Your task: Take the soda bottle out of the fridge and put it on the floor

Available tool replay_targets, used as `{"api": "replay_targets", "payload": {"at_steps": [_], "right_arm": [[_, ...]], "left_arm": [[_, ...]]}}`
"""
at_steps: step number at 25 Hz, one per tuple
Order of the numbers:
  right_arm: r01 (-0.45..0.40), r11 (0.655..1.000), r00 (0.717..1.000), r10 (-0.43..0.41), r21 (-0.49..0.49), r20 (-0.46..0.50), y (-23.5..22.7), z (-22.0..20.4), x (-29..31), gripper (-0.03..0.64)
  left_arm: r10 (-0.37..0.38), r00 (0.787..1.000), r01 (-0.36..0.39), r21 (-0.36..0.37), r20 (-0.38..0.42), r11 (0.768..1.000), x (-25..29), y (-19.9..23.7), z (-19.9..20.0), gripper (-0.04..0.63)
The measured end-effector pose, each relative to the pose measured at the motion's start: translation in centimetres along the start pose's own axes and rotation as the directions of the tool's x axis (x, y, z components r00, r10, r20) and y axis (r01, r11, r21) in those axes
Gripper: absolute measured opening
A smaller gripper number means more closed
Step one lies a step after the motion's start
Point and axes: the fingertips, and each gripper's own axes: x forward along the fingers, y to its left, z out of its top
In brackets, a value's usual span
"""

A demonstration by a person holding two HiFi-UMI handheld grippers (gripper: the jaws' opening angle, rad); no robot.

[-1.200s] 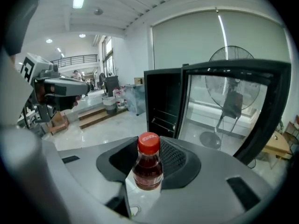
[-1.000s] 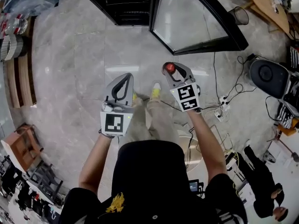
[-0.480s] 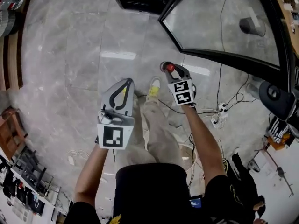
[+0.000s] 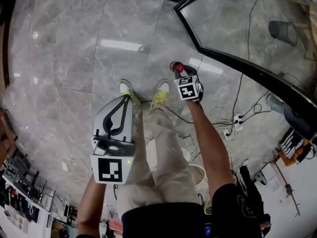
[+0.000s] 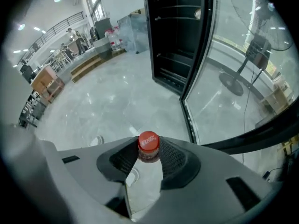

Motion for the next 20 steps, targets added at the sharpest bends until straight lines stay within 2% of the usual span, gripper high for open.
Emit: {"api": "replay_targets", "payload": {"at_steps": [7,10,16,20], "right_arm": [[-0.048,0.996,0.994,0.041,-0.069,-0.106,1.7,-5.9,12.3,0.121],[-0.046,0.998,0.990,0.039,-0.043,-0.137,1.6,-7.4,16.1,0.122],[-0.015,1.000,0.985,0.017,0.010,-0.169,1.5,-8.5,19.5,0.123],[-0.049,0.997,0.978,0.061,0.064,-0.198,2.6,-9.0,20.4,0.124]], "left_arm": [[0.040,0.998,-0.041,-0.031,-0.041,0.999,3.4,2.5,-7.7,0.018],[0.072,0.997,-0.073,-0.058,-0.030,0.996,5.0,3.6,-9.4,0.018],[0.054,0.997,-0.057,-0.060,-0.050,0.997,6.6,3.6,-12.0,0.018],[0.052,0.997,-0.055,-0.060,-0.052,0.997,6.6,3.4,-12.2,0.018]]}}
